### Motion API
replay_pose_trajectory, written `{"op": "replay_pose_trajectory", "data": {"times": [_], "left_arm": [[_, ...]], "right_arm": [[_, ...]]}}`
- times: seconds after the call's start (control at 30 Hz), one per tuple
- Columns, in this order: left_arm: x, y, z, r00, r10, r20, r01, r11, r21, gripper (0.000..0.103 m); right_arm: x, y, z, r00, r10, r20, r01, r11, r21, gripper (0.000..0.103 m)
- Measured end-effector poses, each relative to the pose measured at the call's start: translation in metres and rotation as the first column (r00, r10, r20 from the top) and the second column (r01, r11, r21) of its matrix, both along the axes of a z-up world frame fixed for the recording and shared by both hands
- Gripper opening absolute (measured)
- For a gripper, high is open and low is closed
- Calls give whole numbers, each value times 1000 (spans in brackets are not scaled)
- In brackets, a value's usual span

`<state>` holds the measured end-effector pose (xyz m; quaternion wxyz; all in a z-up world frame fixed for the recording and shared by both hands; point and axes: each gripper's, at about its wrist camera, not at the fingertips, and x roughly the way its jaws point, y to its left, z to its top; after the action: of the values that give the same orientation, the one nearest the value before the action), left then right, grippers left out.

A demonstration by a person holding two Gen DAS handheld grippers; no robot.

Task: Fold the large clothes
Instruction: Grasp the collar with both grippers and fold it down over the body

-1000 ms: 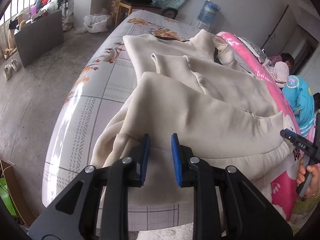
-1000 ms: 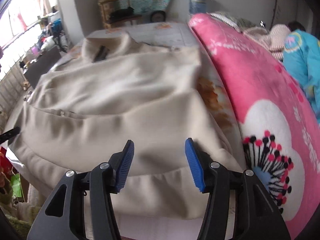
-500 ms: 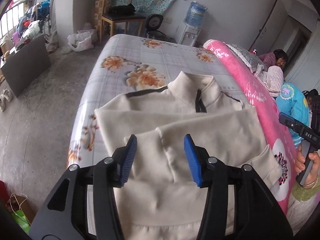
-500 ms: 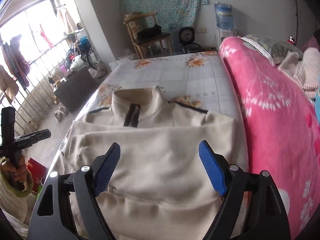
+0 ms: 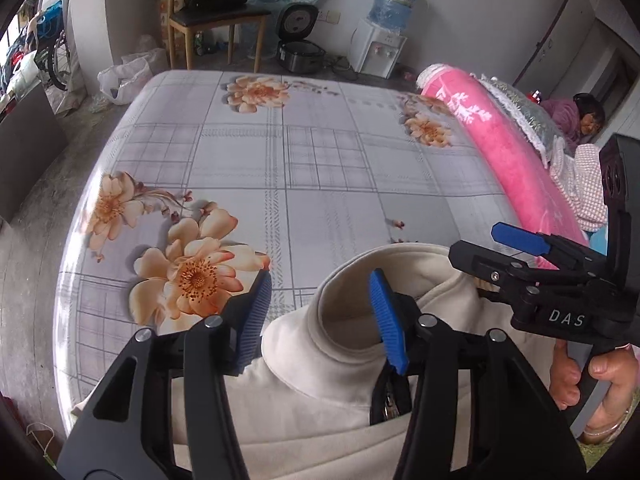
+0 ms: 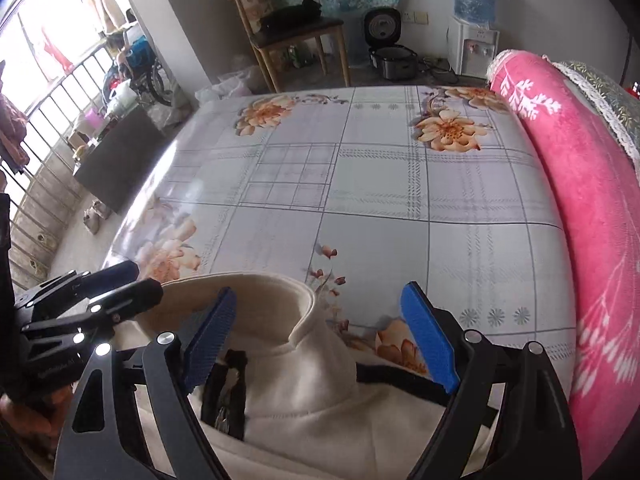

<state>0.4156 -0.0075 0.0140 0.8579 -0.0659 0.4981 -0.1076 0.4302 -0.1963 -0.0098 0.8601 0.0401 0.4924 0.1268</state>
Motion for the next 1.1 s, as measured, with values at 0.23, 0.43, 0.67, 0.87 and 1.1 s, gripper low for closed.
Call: {"op": "replay_pose_trajectory", "data": {"times": [0.23, 0.43, 0.67, 0.87, 1.1], "left_arm": [[-7, -1, -22, 999, -34, -30, 34, 999, 4, 11], [-52, -5, 17, 990, -117, 85, 116, 993, 16, 8], [-129, -3, 30, 964, -215, 157, 208, 976, 64, 8], [-160, -6, -18, 967, -232, 103, 223, 970, 92, 8], [-172, -7, -30, 961, -258, 104, 246, 962, 115, 8]], "right_arm": [[3, 1, -33, 994, 32, -101, -31, 999, 9, 19], [-59, 11, 17, 990, 128, 54, -124, 990, -69, 14], [-139, 6, 34, 968, 211, 137, -200, 975, -92, 14], [-172, 4, -25, 974, 218, 58, -211, 971, -113, 14], [-208, -2, 6, 960, 275, 51, -271, 960, -76, 43]]}}
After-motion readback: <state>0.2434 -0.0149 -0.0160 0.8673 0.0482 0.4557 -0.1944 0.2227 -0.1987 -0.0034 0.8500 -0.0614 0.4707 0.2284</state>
